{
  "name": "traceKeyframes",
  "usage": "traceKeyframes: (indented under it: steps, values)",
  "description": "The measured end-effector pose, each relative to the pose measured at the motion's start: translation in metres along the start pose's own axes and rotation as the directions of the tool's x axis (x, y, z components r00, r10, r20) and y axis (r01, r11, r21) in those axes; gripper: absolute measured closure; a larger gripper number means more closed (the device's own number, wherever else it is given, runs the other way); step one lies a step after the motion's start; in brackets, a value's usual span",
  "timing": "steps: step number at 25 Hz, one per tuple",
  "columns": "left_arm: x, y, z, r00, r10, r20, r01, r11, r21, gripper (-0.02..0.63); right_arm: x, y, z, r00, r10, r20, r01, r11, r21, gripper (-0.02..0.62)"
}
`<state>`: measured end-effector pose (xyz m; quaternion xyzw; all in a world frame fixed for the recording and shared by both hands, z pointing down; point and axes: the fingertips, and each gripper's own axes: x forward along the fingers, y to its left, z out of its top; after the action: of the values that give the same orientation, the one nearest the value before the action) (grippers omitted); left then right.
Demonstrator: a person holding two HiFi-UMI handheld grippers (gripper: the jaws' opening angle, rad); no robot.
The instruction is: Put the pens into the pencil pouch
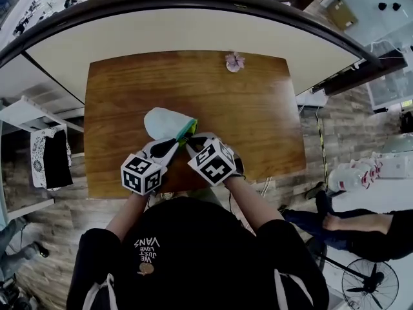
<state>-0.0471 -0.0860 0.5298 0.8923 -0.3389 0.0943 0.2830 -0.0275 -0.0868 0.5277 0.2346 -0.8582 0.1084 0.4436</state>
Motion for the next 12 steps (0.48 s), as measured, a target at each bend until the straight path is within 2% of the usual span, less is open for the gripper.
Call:
traceKeyframes:
  steps: [4,9,12]
  values:
    - [0.003,-0.003,0.002,1.0,-0.008,0.024,0.009,0.999,-0.031,0.565,0.003,-0.012,0.015,0.998,-0.005,0.055,0.002,0.999,0.052,0.549]
    - [0.006,0.004,0.011,0.998,0.016,0.053,-0.012,0.997,-0.073,0.566,0.002,-0.022,0.02,0.992,0.002,0.124,-0.021,0.989,0.149,0.548]
    - [0.008,0.009,0.014,0.997,0.028,0.069,-0.021,0.995,-0.102,0.565,-0.003,-0.033,0.02,0.986,-0.022,0.166,-0.012,0.98,0.199,0.548]
